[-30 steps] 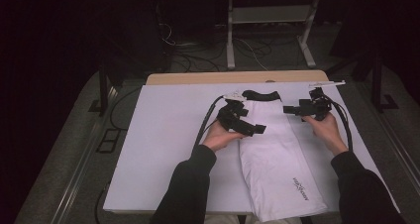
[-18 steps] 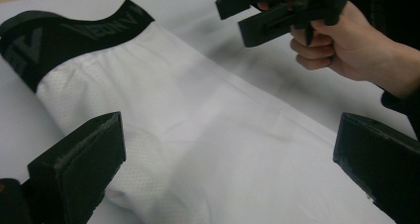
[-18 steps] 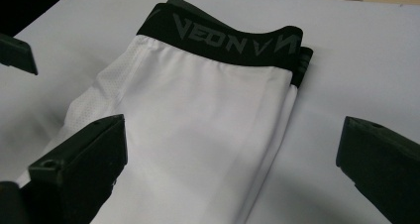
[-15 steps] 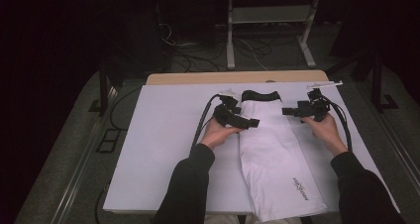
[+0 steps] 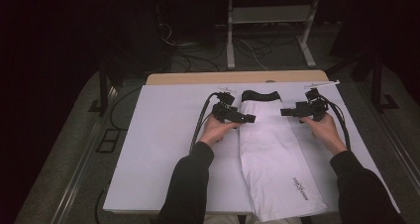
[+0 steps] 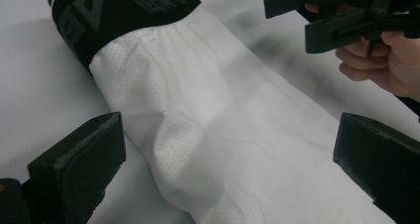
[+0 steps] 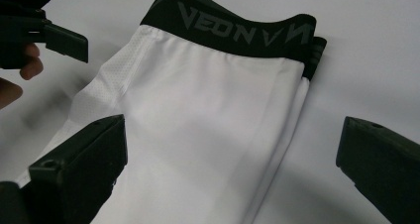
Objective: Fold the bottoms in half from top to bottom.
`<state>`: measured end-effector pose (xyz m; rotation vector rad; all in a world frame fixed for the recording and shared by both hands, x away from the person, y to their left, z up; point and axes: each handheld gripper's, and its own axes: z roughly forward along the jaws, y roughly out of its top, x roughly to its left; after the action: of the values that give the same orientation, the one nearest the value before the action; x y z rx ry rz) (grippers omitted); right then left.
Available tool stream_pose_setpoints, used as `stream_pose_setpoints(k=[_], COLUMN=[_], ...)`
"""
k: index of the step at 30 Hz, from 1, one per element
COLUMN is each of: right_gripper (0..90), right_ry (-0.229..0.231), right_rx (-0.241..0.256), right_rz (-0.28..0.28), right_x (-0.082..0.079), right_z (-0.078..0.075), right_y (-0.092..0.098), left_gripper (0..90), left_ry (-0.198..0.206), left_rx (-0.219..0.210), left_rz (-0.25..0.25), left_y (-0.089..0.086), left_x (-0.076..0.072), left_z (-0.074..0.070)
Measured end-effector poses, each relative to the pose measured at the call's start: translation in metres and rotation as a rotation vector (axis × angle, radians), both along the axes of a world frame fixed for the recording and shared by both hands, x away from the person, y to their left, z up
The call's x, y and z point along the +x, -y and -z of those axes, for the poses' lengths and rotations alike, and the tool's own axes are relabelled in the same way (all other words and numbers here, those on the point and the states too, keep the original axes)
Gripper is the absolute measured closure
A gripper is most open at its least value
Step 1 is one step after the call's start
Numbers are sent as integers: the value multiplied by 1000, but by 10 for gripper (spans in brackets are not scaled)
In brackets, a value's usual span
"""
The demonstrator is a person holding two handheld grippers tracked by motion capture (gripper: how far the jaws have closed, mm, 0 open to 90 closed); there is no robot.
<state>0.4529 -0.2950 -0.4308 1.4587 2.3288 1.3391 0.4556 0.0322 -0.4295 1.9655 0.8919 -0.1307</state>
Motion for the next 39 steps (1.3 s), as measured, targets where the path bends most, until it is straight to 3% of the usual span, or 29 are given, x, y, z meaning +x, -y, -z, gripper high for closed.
stream_pose_setpoints(k=[10,16,19,27,31,39], right_gripper=[7,88,126,229,330,439], right_ry=[-57,-104,-125,-138,-145,-173], right_rx=[-17,-13,-23,-52,-46,-6], right_rz=[-2,-24,-29,-24,-6,13], right_x=[6,12,15,19,21,26], right_z=[6,9,10,13,15,21], right_y=[-1,2,1,-1,-1,2], left_gripper=[0,56,123,177,224,348], left_ry=[-64,-78,-66,-90,-98,-103], left_rx=[14,-2,1,0,1,-6], left_rz=[-22,-33,-38,-60,-66,-85], left_y=[-3,-4,-5,-5,-4,-5], left_x=[11,14,15,18,19,21], left_z=[16,20,22,26,29,31])
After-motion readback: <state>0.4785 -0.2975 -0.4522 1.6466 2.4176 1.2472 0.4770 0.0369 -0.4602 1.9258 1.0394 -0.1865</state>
